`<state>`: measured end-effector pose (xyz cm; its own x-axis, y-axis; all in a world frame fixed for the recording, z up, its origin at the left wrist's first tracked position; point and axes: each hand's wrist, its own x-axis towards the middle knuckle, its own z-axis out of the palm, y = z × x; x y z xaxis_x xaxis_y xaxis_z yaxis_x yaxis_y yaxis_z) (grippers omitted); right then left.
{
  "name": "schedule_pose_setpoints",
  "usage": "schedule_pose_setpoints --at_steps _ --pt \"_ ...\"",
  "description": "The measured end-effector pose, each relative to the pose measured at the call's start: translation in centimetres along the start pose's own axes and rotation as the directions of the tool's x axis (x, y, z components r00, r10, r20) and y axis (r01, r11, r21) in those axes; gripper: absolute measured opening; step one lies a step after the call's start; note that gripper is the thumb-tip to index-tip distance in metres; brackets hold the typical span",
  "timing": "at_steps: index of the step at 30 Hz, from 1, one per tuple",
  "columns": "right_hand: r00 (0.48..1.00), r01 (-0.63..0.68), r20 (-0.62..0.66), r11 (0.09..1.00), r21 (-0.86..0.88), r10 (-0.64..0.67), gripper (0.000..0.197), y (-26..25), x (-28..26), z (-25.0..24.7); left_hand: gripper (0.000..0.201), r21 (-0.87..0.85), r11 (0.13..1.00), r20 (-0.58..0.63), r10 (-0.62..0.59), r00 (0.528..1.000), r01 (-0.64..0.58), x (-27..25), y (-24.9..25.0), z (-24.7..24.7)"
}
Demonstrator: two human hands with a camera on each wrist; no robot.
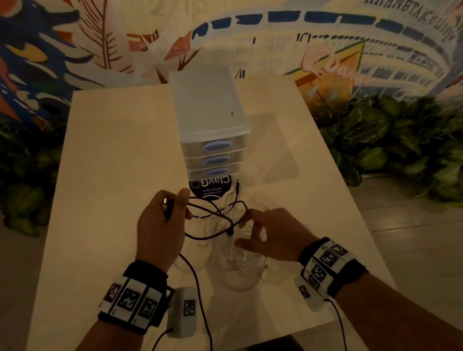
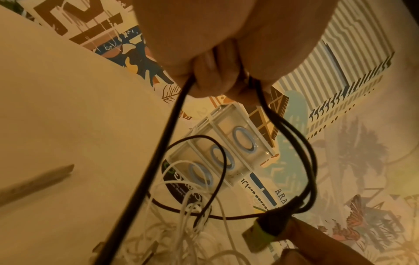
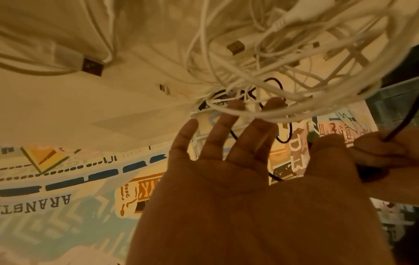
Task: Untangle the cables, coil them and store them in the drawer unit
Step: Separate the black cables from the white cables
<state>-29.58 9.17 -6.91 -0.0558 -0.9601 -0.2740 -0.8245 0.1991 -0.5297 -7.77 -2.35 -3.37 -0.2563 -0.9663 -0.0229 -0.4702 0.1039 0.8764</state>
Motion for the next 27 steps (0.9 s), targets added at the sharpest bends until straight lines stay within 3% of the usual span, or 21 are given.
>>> schedule_pose_setpoints --at_steps 2,4,7,9,12,14,15,17,20,22,27 --pt "0.998 0.026 -0.056 0.999 -0.023 -0.028 0.058 -0.4 0.2 0.0 0.042 -0.036 0.999 0.046 0.040 0.998 -0.038 0.0 0.4 -0.1" --pt "0.994 0.079 -0.076 0.996 0.031 -0.076 0.048 -0.5 0.2 0.0 0.042 -0.094 0.994 0.113 0.071 0.991 -0.060 0.0 0.5 -0.3" --pt "0.990 0.137 -0.023 0.952 0.275 -0.136 0.028 -0.1 -0.2 -0.1 0.036 -0.097 0.992 0.220 0.095 0.971 -0.075 -0.2 0.7 -0.8" --pt "0.993 0.112 -0.005 0.910 0.400 -0.120 0.032 0.2 -0.6 -0.2 0.032 -0.124 0.990 0.295 0.107 0.949 -0.073 -0.2 0.6 -1.0" --pt "1.000 0.029 -0.025 0.742 0.670 -0.016 0.028 0.4 -0.7 -0.6 0.027 -0.138 0.988 0.411 0.122 0.904 -0.070 -0.2 0.4 -1.3" --pt "0.994 -0.047 -0.031 0.648 0.760 0.108 0.045 0.4 -0.3 -1.2 0.026 -0.124 0.990 0.496 0.116 0.861 -0.062 -0.4 0.4 -1.4" --pt "0.987 -0.082 -0.030 0.667 0.740 0.155 0.049 0.5 -0.1 -1.4 0.025 -0.111 0.993 0.529 0.102 0.842 -0.050 -0.6 0.3 -1.3" --pt "0.985 -0.105 -0.048 0.792 0.601 0.167 0.036 0.7 0.3 -1.5 0.021 -0.043 0.998 0.537 0.056 0.842 -0.039 -0.7 -0.4 -1.0" --pt "0.991 -0.107 -0.032 0.919 0.379 0.128 0.022 0.8 0.7 -1.0 0.010 0.121 0.992 0.401 -0.028 0.916 -0.022 -0.3 -2.4 -0.4" --pt "0.993 -0.106 -0.012 0.939 0.328 0.117 0.021 0.7 0.8 -0.5 0.019 0.227 0.974 0.338 -0.055 0.939 -0.025 0.0 -3.7 -0.2" --pt "0.987 -0.153 0.004 0.927 0.343 0.161 0.033 -0.4 1.0 0.3 0.020 0.386 0.922 0.363 -0.134 0.922 -0.018 0.5 -5.5 0.0"
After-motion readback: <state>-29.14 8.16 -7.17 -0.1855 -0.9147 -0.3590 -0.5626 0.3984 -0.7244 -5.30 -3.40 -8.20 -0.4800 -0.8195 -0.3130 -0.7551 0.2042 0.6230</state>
